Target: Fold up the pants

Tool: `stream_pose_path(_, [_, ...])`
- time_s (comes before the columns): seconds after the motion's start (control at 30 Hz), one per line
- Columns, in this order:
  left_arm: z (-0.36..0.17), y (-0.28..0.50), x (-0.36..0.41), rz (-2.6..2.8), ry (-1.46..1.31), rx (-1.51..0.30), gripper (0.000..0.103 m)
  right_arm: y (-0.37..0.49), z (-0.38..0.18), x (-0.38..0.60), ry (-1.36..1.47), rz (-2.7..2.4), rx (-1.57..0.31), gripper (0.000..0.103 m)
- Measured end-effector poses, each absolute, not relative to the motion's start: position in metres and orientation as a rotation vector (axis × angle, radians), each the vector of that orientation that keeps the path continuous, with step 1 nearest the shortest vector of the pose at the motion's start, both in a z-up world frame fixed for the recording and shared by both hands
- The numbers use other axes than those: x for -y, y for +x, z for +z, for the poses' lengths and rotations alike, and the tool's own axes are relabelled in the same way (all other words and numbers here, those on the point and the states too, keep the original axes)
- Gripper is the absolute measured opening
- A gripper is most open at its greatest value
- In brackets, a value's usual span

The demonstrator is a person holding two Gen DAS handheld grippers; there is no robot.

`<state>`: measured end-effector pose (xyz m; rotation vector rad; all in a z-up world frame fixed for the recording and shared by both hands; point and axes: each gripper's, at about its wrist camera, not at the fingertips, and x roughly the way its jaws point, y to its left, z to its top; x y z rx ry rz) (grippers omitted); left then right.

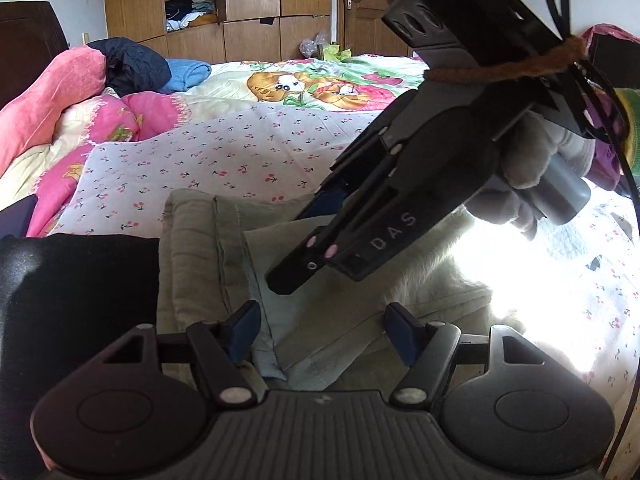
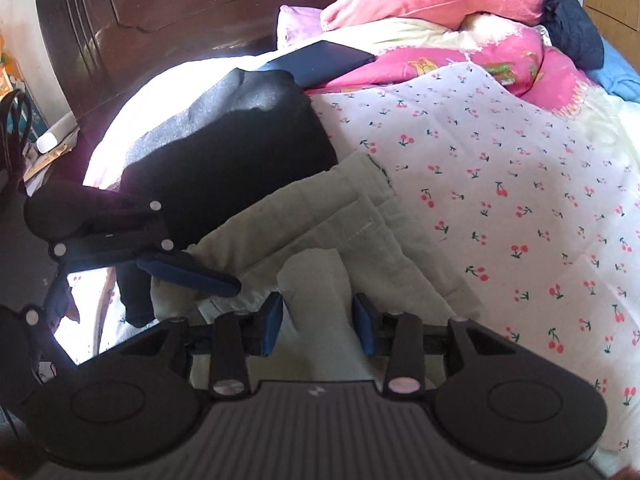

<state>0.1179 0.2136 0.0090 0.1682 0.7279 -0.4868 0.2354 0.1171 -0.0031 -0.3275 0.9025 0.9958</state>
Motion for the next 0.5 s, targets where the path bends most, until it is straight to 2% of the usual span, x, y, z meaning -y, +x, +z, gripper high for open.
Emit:
stream_pose_path(0.03, [0.008, 0.118, -0.214, -0.489, 0.168, -0.73, 0.08, 0.237, -0.005, -0.119, -0.338, 0.987, -0.91, 0.039])
stream_pose_path(0.07, [0.007, 0.119, -0.215, -0.486, 0.167, -0.73, 0.08, 0.237, -0.006, -0.119, -0.342, 0.98, -0.912, 0.023])
stream_pose_path(0.13, [0.006, 0.119, -0.218, -0.484, 0.156, -0.724, 0.08, 0.24, -0.001, -0.116, -0.307, 0.955, -0.925, 0.002])
stream_pose_path(0.33, [0.017, 0.118, -0.23, -0.478, 0.065, -0.682, 0.08, 0.246, 0.051, -0.098, -0.093, 0.967, -0.811, 0.002])
stream_pose_path(0.5, [0.022, 0.12, -0.23, -0.458, 0.065, -0.668, 0.08, 0.268, 0.027, -0.123, -0.137, 0.942, -0.881, 0.004])
